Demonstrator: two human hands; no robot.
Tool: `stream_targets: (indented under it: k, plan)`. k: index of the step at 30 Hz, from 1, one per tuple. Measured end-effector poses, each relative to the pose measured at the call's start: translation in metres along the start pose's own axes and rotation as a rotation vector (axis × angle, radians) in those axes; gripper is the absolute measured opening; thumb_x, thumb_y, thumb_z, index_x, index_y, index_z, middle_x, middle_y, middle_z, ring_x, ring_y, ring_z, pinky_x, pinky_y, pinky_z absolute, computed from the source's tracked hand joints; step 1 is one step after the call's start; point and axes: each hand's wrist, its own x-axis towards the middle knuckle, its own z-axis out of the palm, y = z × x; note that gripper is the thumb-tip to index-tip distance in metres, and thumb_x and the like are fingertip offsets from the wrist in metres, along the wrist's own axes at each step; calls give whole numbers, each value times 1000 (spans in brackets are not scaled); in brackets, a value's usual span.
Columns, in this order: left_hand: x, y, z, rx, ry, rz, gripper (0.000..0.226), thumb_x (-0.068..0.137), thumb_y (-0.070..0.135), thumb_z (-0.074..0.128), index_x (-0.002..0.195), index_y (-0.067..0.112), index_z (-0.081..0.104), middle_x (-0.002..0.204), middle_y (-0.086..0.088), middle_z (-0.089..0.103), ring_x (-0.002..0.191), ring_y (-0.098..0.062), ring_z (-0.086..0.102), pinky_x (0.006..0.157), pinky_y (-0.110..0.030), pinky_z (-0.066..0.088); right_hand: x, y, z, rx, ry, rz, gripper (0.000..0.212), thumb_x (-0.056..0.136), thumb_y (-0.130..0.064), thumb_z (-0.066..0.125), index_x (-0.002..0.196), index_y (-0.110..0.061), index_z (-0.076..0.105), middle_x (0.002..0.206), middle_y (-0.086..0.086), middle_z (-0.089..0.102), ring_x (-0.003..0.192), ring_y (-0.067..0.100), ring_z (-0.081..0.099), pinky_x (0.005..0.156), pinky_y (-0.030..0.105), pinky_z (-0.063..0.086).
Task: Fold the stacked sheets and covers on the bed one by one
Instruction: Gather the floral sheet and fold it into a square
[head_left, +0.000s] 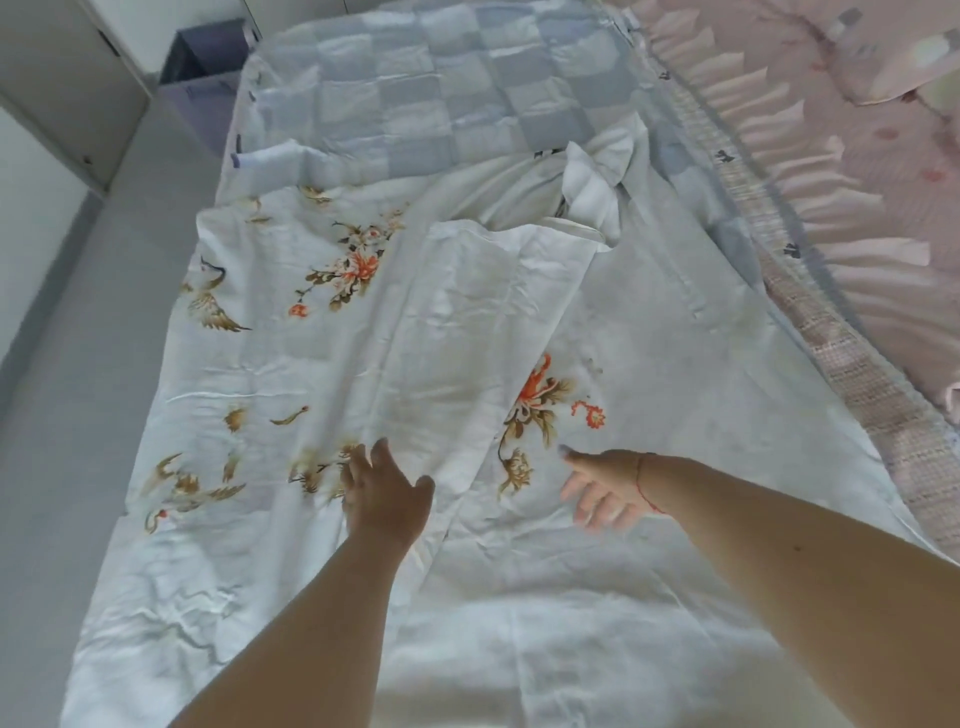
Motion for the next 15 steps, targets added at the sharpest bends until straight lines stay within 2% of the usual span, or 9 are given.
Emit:
stream_targets:
  k: [2,4,6,7,9,11,13,15]
  plan:
    - [14,-13,-1,-37,-11,-80,83,90,38,59,152,7,13,159,-13,14,147,-30,11,119,-42,15,15,-30,9,112,82,-119,76,94,-64,15,130,-9,54,118,16,65,110,29,63,105,45,41]
    - [27,-21,-1,-119,-50,-152,89,89,39,61,152,3,10,157,-14,21,146,-31,17,118,-40,16,24,-51,19,142,130,-165,74,96,-61,17,127,-6,55,115,18,66,106,29,64,103,42,44]
    - [35,-21,0,-256,-96,-225,90,88,37,65,151,2,11,151,-16,34,139,-33,32,111,-39,28,31,-60,26,104,178,-198,68,98,-57,21,124,-6,57,102,16,68,97,28,66,98,39,47]
    - [36,-19,0,-332,-113,-227,85,87,32,67,150,2,17,146,-17,42,133,-34,41,105,-38,36,35,-61,29,70,231,-242,63,99,-54,24,121,-7,58,96,12,68,93,26,67,95,38,49]
    - [29,-12,2,-390,-133,-86,59,86,19,66,138,7,42,124,-14,60,110,-31,58,88,-33,46,40,-61,31,-123,405,-353,47,100,-47,33,117,-11,58,96,4,68,94,22,67,89,33,50]
    - [14,0,8,-346,-227,96,36,85,14,58,120,14,55,101,-8,66,87,-26,61,71,-29,49,38,-63,31,-289,576,-474,32,98,-38,44,121,-17,53,111,-1,64,102,18,61,88,31,47]
    - [-8,16,15,-352,-404,254,32,87,13,55,119,19,57,99,-4,66,81,-20,61,68,-26,48,33,-68,29,-348,680,-611,34,94,-30,53,126,-21,50,119,-1,55,110,18,54,94,30,44]
    - [-31,30,27,-380,-571,363,41,90,13,55,130,24,54,103,3,65,79,-13,61,67,-21,48,29,-76,28,-436,748,-754,38,92,-31,56,128,-23,50,123,0,47,119,18,45,102,30,37]
